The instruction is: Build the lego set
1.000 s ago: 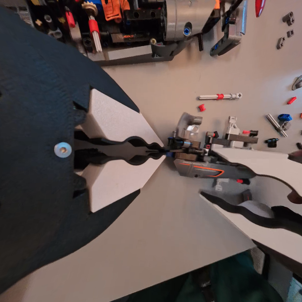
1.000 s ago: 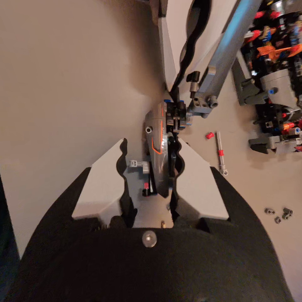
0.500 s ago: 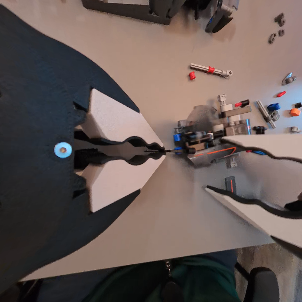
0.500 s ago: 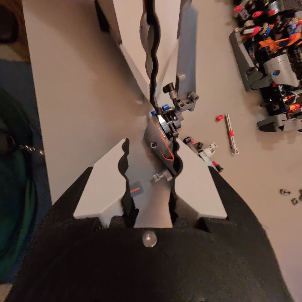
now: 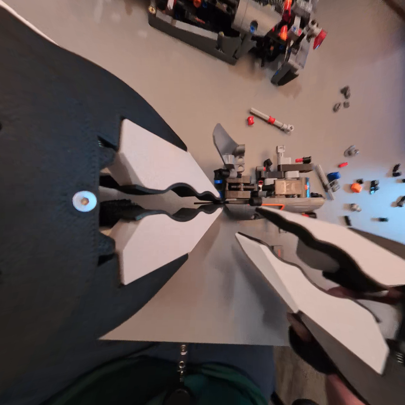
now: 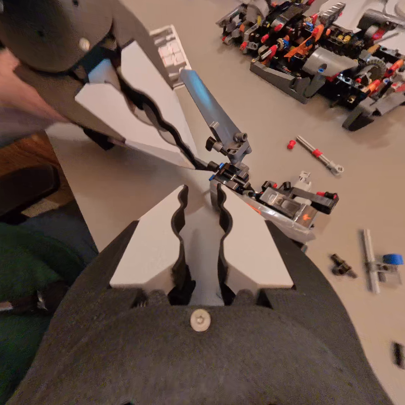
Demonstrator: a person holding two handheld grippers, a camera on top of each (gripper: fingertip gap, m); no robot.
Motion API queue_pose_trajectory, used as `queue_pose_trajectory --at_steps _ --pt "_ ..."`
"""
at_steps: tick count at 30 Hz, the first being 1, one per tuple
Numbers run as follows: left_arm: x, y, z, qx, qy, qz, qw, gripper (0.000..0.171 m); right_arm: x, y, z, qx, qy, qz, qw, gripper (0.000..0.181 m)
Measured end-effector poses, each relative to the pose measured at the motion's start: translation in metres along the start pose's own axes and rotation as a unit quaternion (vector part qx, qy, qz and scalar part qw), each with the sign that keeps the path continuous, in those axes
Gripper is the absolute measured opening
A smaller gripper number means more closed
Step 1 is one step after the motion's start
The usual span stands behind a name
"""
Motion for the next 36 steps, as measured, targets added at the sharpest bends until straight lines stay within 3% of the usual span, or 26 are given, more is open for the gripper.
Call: queue_pose_trajectory --at_steps 3,9,19,23,30,35,36 --pt "-0.01 -0.002 -0.004 -0.004 0.025 -0.04 0.999 0.0 0.004 -0.002 0.002 -0.047 0.065 -0.006 0.997 0.016" --pt "-0.027 -0.002 -0.006 0.0 0.061 -0.077 0.995 0.0 0.003 -0.006 0.002 -0.087 0.085 0.006 0.992 0.011" --pt "-0.039 -0.006 -0.006 -0.043 0.058 -0.081 0.994 0.0 -0.002 -0.012 0.001 -0.114 0.105 -0.043 0.987 0.008" --pt "-0.04 -0.013 -0.007 -0.065 0.06 -0.054 0.995 0.01 -0.006 -0.012 0.001 -0.123 0.128 -0.093 0.98 0.008" --pt "-0.035 -0.023 -0.012 -0.061 0.063 -0.003 0.996 0.013 -0.006 -0.013 -0.009 -0.071 0.077 -0.113 0.988 0.008" --pt "-0.034 -0.014 -0.013 -0.038 0.058 -0.022 0.997 0.001 -0.001 -0.012 -0.019 -0.038 0.014 -0.08 0.996 0.008" --pt "-0.031 -0.015 -0.013 -0.047 0.043 -0.033 0.997 0.0 -0.001 -0.012 -0.021 -0.043 0.008 -0.063 0.997 0.017"
Point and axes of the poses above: each gripper's, where its closed fingertips meet, y out along the fingers, z out of its underside, x = y × z across the jaws, the point moved 10 cm from there along -y, back along the fingers, and after that the axes turned 5 degrees about -x, right-handed, at the moved point
